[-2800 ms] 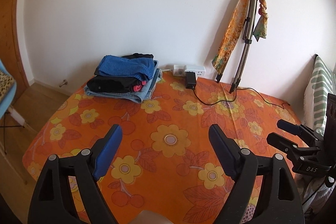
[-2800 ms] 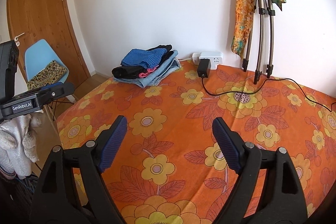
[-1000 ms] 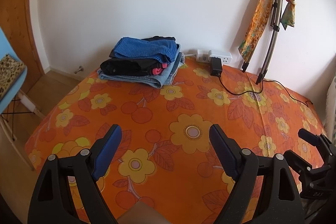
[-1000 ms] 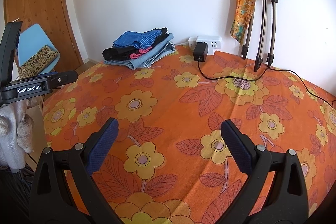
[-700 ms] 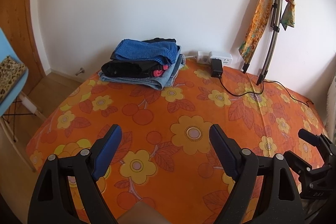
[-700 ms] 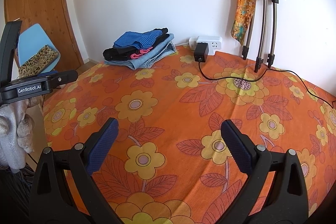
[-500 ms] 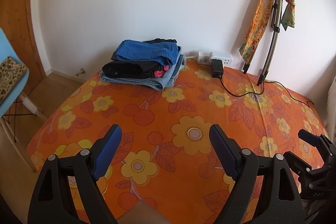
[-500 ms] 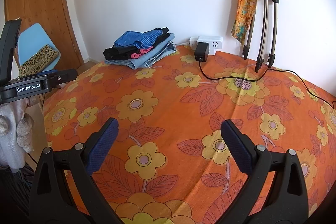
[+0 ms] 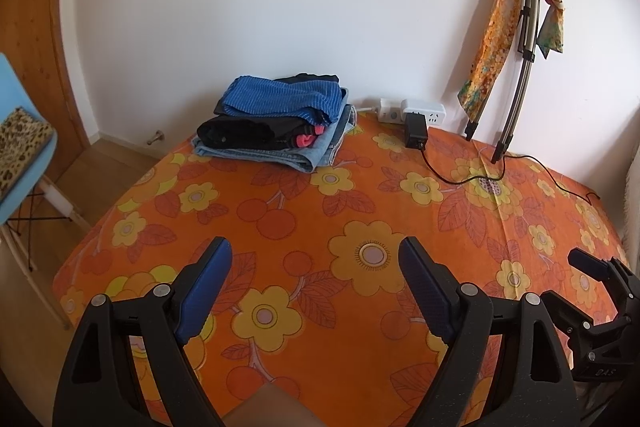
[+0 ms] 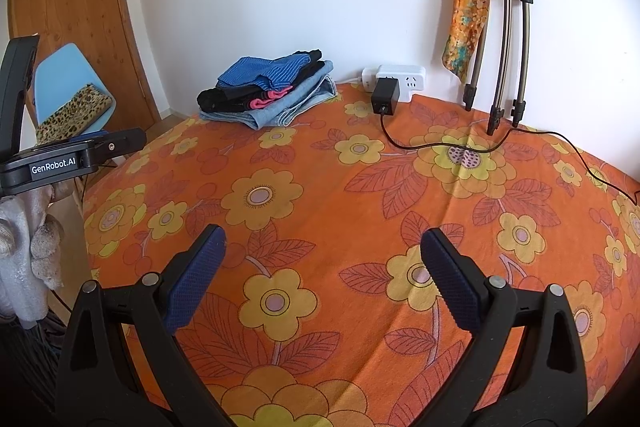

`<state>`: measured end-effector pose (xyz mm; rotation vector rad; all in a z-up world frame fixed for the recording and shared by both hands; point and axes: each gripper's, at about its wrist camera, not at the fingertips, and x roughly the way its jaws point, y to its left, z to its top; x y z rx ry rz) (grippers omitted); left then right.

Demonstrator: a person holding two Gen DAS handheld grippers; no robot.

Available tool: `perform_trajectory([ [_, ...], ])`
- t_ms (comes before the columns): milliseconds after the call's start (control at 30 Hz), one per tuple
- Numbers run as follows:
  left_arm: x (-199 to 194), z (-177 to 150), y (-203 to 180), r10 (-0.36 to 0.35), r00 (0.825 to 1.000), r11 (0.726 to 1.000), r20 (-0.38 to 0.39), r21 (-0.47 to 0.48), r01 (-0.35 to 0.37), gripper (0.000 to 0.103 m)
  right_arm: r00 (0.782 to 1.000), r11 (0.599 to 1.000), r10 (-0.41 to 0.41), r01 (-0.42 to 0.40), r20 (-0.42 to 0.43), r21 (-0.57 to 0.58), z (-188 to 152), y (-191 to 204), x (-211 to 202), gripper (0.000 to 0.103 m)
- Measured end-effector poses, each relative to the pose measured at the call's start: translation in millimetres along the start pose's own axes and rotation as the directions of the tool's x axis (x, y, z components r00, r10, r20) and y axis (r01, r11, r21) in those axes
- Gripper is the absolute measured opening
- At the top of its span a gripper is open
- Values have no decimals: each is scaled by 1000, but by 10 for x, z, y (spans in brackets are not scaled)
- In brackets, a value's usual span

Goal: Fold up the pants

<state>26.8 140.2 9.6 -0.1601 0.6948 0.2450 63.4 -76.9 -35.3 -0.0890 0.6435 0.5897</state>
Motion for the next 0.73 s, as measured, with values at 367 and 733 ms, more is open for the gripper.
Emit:
perform_trajectory([
  [367,27,-14,13,1,1000,1000,-11,-4,-1,86,1000,1000,2,-2,-6,-3,-33,29,5,100],
  [733,40,-31,7,-5,1000,1000,-11,7,5,85,1000,1000,2,-2,-8,-3,-39,29,14,100],
])
